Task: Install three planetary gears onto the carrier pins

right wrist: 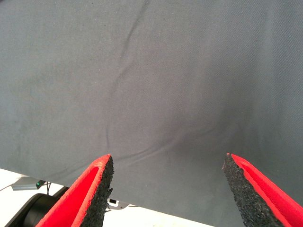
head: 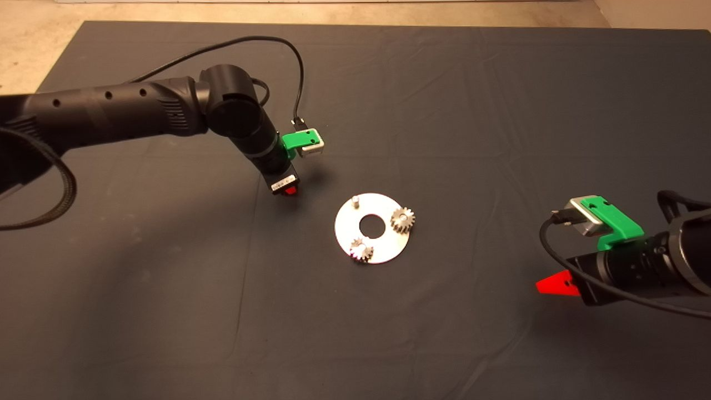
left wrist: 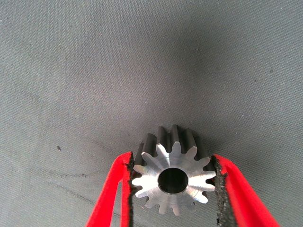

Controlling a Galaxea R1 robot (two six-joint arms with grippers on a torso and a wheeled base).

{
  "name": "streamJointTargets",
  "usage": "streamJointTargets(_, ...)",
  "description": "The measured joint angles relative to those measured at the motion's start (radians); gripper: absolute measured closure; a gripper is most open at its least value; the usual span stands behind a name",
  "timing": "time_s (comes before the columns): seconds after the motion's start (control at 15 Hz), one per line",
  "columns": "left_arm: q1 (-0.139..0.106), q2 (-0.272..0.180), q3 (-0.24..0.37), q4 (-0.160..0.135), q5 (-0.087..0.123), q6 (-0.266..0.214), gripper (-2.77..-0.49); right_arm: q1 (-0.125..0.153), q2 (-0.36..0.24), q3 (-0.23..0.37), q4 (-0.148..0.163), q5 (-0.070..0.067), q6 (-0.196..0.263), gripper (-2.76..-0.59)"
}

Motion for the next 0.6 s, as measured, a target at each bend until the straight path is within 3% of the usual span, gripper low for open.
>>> streamJointTargets(0.33,0.0,-0.002,0.046,-0.003,0.021,-0.001,-0.68,0.0,0.0,0.0,0.0,0.0,-0.009,-1.73)
streamJointTargets(0.47,-0.001,-0.004,0.088,-0.003,0.044,-0.008,-0.65,0.0,0.0,0.0,0.0,0.0,-0.016,-1.73)
streamJointTargets(0.6,-0.022,0.0,0.135,-0.007,0.068,-0.038,-0.65,0.0,0.0,0.0,0.0,0.0,-0.019,-1.73)
